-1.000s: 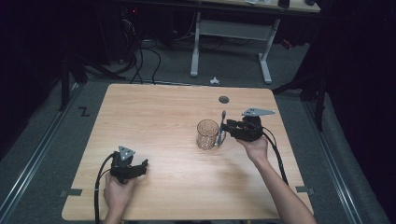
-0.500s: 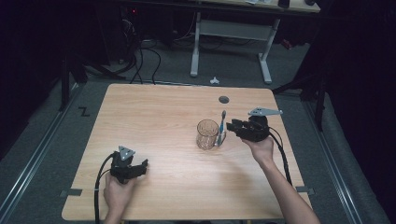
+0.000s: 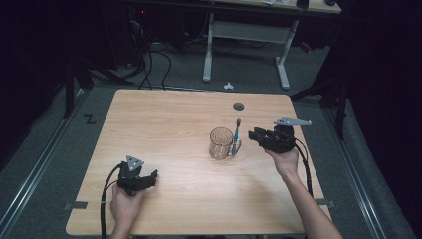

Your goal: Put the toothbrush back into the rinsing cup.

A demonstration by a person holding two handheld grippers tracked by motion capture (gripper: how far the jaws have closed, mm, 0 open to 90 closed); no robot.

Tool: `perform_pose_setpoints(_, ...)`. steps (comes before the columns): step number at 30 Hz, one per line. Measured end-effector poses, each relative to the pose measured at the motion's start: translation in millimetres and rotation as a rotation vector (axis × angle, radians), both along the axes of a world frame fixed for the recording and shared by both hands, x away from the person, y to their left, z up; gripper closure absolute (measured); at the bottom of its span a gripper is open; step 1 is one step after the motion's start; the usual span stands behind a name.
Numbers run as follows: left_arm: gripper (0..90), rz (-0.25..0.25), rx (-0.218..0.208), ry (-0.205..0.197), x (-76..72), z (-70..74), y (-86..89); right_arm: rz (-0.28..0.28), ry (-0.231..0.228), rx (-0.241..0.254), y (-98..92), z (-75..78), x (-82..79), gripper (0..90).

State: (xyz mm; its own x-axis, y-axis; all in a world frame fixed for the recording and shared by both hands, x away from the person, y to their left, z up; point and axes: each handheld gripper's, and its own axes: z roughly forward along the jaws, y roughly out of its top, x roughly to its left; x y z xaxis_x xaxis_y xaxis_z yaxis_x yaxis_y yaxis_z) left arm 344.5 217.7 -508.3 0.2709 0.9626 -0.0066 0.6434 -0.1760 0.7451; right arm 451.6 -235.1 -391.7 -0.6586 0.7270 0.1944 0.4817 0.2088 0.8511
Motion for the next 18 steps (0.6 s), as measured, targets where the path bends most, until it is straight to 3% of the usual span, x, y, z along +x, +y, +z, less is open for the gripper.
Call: perform_pose_setpoints(18, 24.8, 0.000, 0.000, 0.000, 0.0, 0.0, 0.0, -0.025, -0.007, 0.033, -16.9, 1.1, -13.7, 62.9)
